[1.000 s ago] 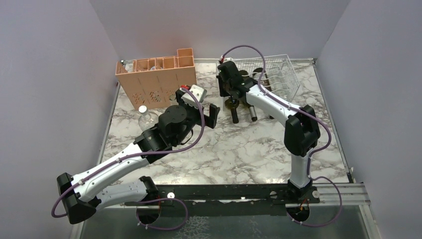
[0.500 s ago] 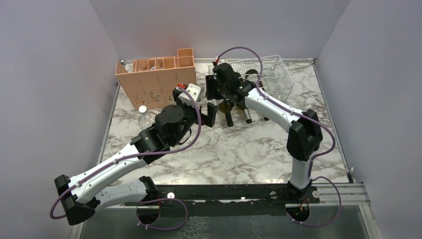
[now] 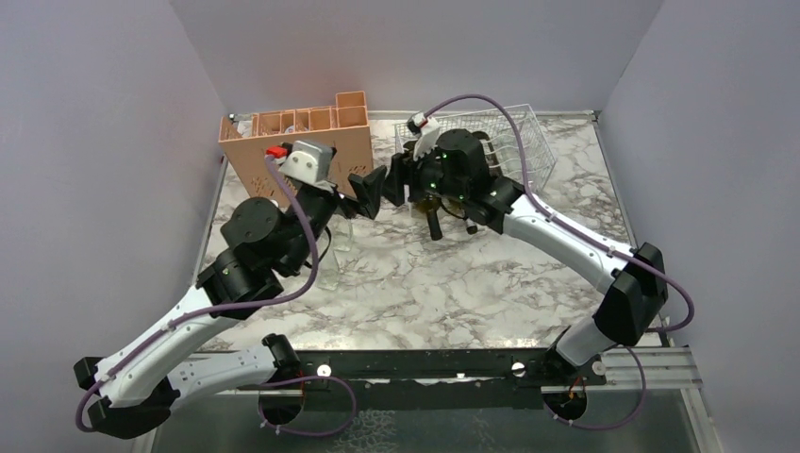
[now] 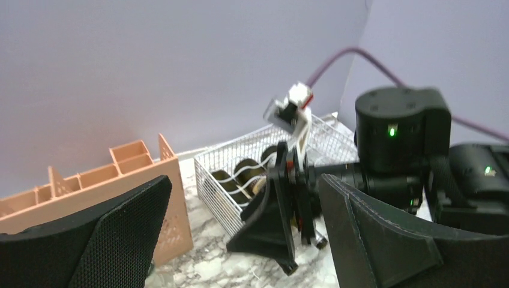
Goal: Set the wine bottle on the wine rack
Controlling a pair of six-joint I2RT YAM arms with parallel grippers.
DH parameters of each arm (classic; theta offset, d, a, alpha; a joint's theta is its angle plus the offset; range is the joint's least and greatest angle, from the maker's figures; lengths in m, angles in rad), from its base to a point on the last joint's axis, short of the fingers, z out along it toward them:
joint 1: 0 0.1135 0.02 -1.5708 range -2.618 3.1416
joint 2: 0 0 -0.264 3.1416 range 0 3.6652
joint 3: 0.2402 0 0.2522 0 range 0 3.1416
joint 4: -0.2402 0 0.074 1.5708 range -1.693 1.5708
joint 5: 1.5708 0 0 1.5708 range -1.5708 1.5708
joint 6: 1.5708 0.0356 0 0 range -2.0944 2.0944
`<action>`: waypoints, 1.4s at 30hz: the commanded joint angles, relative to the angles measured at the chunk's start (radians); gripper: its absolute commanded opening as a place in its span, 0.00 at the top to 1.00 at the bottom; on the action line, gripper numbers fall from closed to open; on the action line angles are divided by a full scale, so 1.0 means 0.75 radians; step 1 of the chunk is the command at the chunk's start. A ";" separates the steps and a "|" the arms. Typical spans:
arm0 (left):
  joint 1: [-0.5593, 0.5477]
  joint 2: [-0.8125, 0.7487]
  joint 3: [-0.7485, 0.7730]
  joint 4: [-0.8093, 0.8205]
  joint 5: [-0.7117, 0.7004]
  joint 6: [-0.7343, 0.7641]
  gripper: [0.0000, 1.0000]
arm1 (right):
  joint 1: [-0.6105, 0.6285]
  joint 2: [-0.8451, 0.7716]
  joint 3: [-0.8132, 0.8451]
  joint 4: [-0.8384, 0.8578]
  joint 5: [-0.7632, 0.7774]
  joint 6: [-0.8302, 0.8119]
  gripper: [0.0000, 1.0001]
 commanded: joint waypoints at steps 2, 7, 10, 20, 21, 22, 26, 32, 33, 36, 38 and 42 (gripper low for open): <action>-0.001 -0.062 0.097 0.016 -0.092 0.130 0.01 | 0.121 0.088 0.043 0.177 -0.108 -0.126 0.34; -0.001 -0.122 0.097 0.018 -0.126 0.166 0.01 | 0.190 0.225 0.165 0.237 -0.101 -0.196 0.33; -0.001 -0.146 0.083 0.020 -0.143 0.170 0.01 | 0.220 0.310 0.242 0.243 -0.066 -0.225 0.33; -0.001 -0.155 0.075 0.000 -0.182 0.202 0.01 | 0.253 0.493 0.401 0.281 0.069 -0.288 0.38; -0.001 -0.156 0.074 -0.001 -0.183 0.202 0.01 | 0.255 0.505 0.408 0.282 0.065 -0.300 0.40; -0.001 -0.160 0.073 -0.001 -0.184 0.200 0.01 | 0.257 0.517 0.416 0.284 0.060 -0.312 0.43; -0.001 -0.173 0.062 -0.003 -0.188 0.193 0.01 | 0.272 0.527 0.401 0.311 0.040 -0.376 0.59; -0.001 -0.174 0.067 -0.022 -0.197 0.199 0.01 | 0.296 0.433 0.262 0.473 0.177 -0.404 0.79; 0.000 -0.171 0.071 -0.026 -0.201 0.201 0.01 | 0.299 0.407 0.232 0.504 0.215 -0.412 0.81; -0.001 -0.169 0.077 -0.025 -0.196 0.208 0.01 | 0.302 0.331 0.136 0.584 0.323 -0.422 0.83; -0.001 -0.169 0.069 -0.024 -0.189 0.208 0.01 | 0.303 0.268 0.067 0.621 0.368 -0.434 0.84; -0.001 -0.168 0.038 -0.019 -0.184 0.208 0.01 | 0.303 0.118 -0.086 0.673 0.427 -0.429 0.85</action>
